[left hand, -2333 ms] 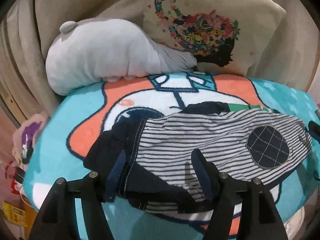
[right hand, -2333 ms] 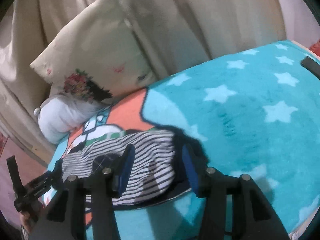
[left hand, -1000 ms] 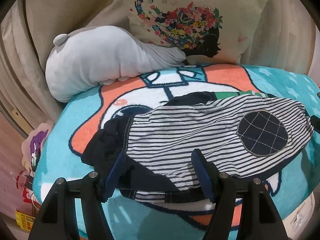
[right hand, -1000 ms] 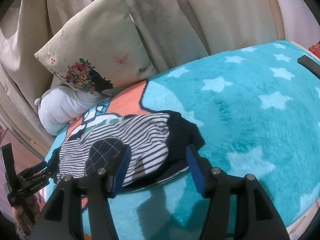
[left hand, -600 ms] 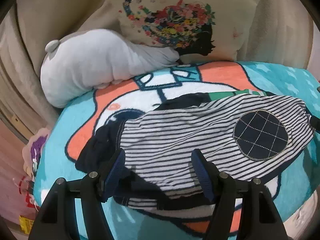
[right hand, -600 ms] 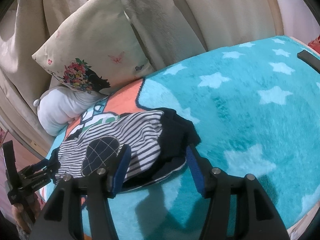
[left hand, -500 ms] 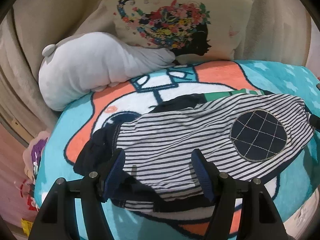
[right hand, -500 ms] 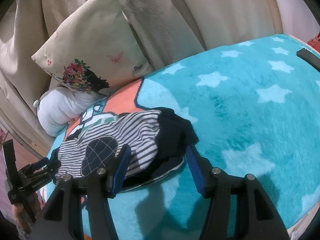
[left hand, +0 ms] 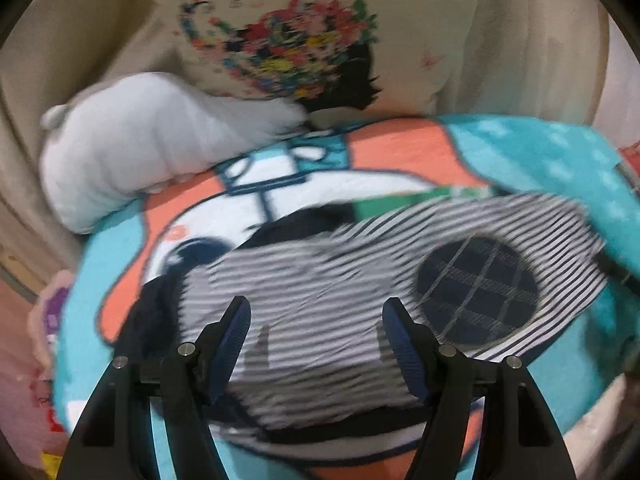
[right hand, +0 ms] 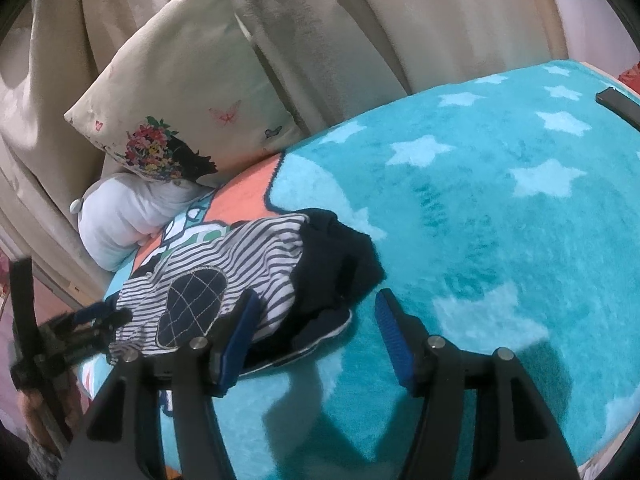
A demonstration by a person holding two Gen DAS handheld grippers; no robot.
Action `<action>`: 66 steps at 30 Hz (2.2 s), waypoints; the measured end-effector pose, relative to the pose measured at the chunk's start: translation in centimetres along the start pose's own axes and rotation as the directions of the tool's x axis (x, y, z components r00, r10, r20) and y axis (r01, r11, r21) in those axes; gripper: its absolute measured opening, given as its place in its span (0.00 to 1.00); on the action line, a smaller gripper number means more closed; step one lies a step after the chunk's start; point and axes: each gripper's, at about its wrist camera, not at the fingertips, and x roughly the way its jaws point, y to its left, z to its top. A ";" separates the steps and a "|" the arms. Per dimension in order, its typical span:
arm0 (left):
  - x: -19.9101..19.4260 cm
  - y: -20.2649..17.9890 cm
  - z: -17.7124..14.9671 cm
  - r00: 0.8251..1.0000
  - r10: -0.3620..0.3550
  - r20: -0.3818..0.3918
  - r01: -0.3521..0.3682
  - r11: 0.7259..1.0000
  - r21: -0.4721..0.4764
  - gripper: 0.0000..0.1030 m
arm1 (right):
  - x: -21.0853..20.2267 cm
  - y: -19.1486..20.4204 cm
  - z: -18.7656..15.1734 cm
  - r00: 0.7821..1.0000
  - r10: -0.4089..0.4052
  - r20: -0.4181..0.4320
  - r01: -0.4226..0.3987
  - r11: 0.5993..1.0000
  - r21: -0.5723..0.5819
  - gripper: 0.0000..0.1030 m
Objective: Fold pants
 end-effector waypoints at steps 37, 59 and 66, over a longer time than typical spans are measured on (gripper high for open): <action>1.6 -3.7 9.1 0.852 -0.521 -0.046 0.521 0.853 -0.018 0.36 | 2.1 12.1 1.8 0.985 0.153 -0.080 -0.172 0.921 -0.349 0.26; -0.5 17.7 -3.7 0.958 -0.249 0.144 0.287 0.828 -0.481 0.61 | 8.4 11.3 3.8 0.978 0.005 -0.206 -0.054 0.971 -0.232 0.65; 0.0 19.6 -5.3 0.973 -0.193 0.124 0.229 0.810 -0.539 0.61 | 11.5 10.8 3.3 0.954 0.120 -0.276 -0.159 0.980 -0.121 0.11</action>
